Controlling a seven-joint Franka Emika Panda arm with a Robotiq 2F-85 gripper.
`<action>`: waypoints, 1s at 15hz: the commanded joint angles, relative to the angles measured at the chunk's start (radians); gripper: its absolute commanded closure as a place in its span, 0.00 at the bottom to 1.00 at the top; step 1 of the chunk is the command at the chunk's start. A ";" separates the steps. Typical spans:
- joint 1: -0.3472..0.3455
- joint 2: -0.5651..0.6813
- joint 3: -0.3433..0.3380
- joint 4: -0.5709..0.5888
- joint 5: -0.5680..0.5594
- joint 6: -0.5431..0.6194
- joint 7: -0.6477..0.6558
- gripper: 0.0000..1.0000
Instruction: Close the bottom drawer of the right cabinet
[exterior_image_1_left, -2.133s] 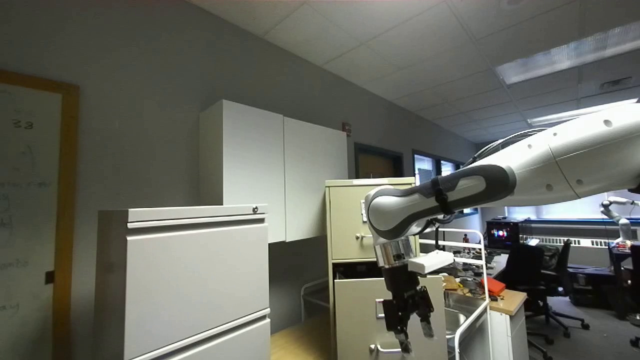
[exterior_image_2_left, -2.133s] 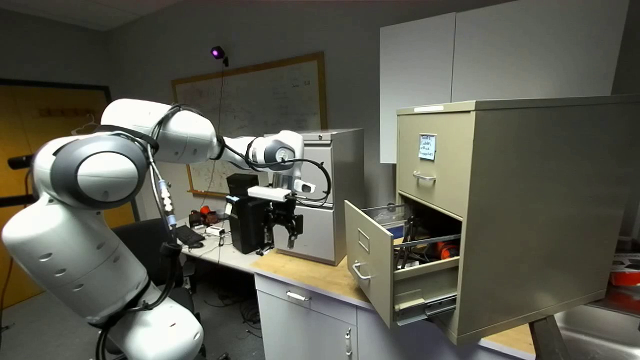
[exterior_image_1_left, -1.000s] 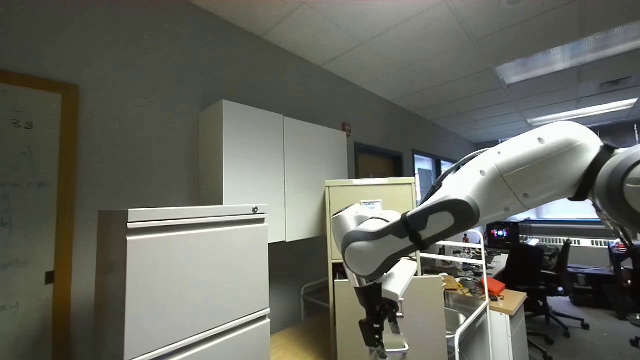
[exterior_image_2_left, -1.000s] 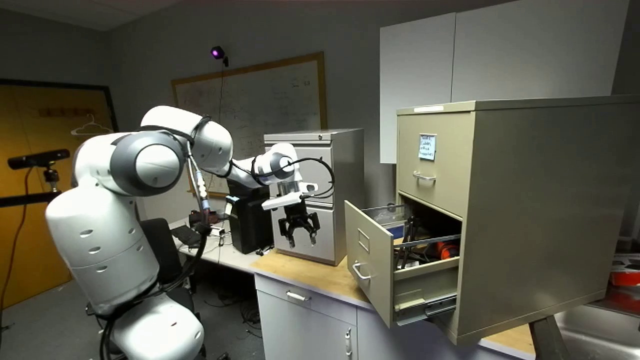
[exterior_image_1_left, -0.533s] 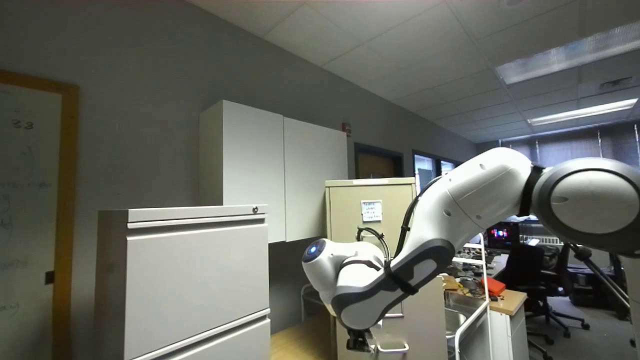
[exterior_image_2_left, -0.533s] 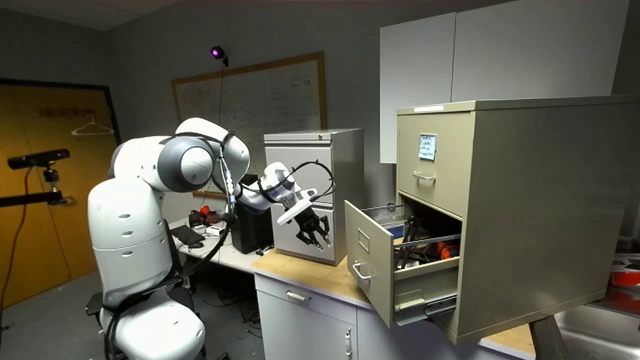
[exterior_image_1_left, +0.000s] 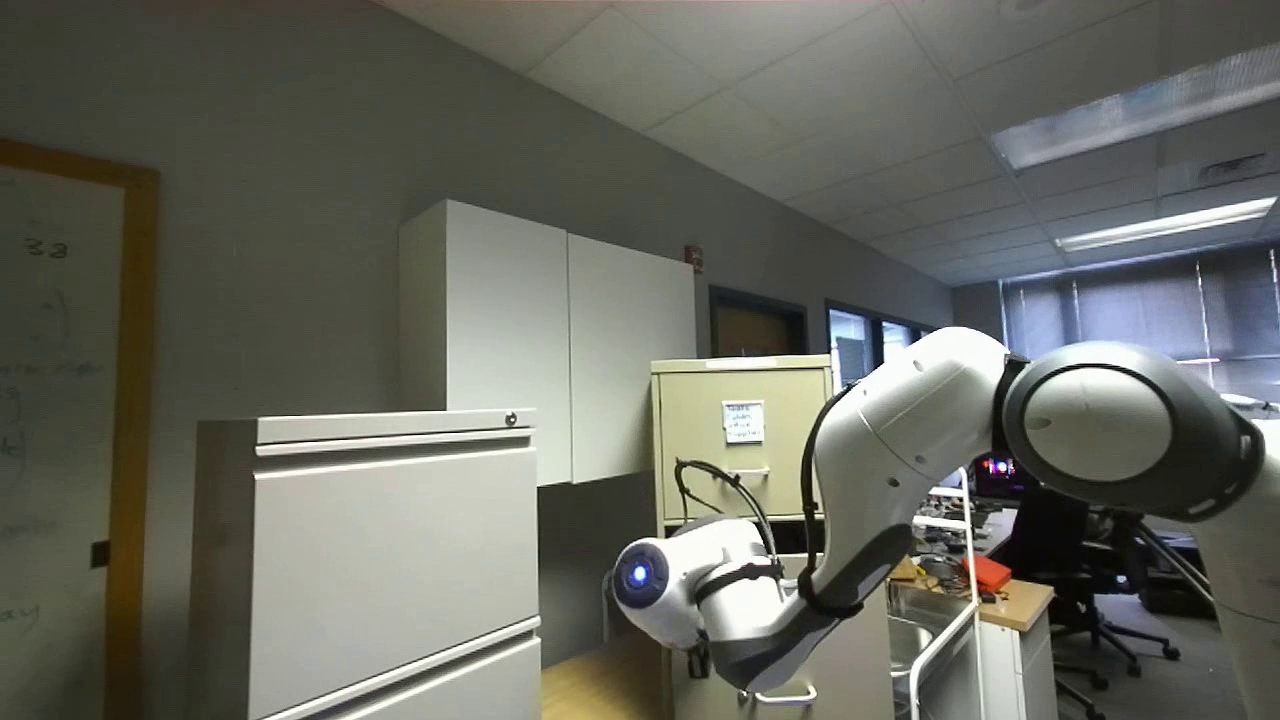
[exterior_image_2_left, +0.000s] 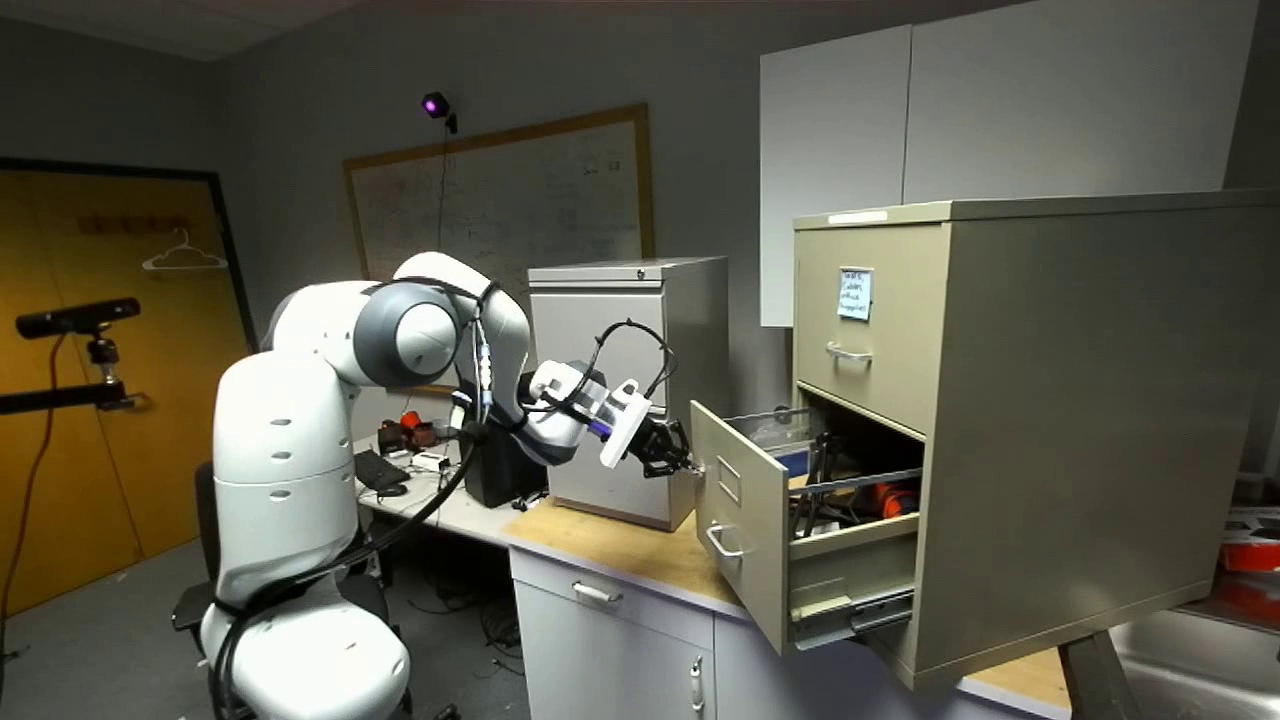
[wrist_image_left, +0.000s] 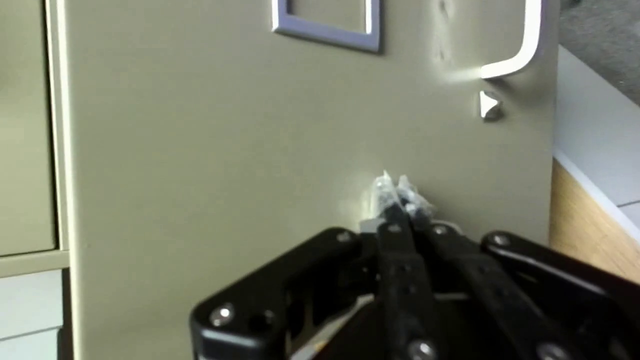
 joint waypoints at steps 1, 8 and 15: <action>-0.039 0.067 -0.055 0.069 -0.271 0.042 0.084 1.00; -0.154 0.286 -0.104 0.290 -0.507 0.153 0.270 1.00; -0.204 0.458 -0.110 0.576 -0.438 0.130 0.288 1.00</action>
